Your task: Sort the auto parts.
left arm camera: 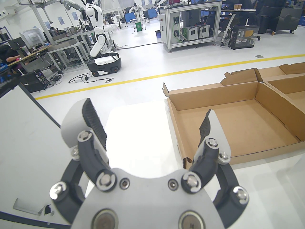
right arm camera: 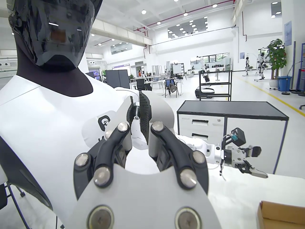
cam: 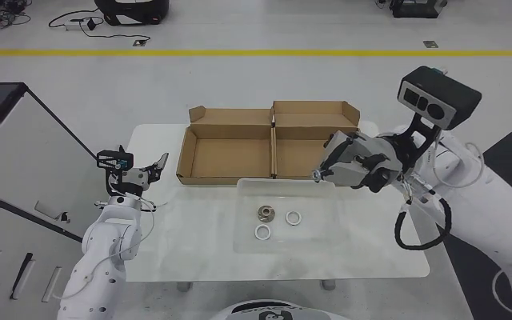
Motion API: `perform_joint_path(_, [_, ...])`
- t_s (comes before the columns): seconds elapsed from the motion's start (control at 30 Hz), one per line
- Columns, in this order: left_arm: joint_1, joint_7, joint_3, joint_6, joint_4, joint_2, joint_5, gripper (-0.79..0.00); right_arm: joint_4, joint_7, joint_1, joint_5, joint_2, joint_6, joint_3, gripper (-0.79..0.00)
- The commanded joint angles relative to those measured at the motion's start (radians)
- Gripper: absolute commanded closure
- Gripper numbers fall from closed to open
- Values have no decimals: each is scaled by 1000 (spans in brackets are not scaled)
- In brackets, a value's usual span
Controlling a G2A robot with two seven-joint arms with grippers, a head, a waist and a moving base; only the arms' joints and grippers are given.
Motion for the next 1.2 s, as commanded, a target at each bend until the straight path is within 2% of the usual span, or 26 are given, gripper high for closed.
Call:
perform_joint_path(0.0, [0, 0, 0, 0, 0, 0, 0, -785, -1, -32, -18, 25, -3, -5, 16, 0])
perform_joint_path(0.1, [0, 0, 0, 0, 0, 0, 0, -785, -12, -45, -40, 66, -8, -5, 41, 0])
perform_joint_path(0.27, [0, 0, 0, 0, 0, 0, 0, -785, -9, 25, -62, 48, -8, 2, 84, 0])
perform_joint_path(0.63, [0, 0, 0, 0, 0, 0, 0, -785, -56, 161, -66, -66, -12, 134, 151, 0])
perform_joint_path(0.77, [0, 0, 0, 0, 0, 0, 0, -785, -74, 118, -76, -42, -26, 144, 141, 0])
perform_joint_path(1.17, [0, 0, 0, 0, 0, 0, 0, -785, -100, 18, -90, 22, -80, 73, 106, 0])
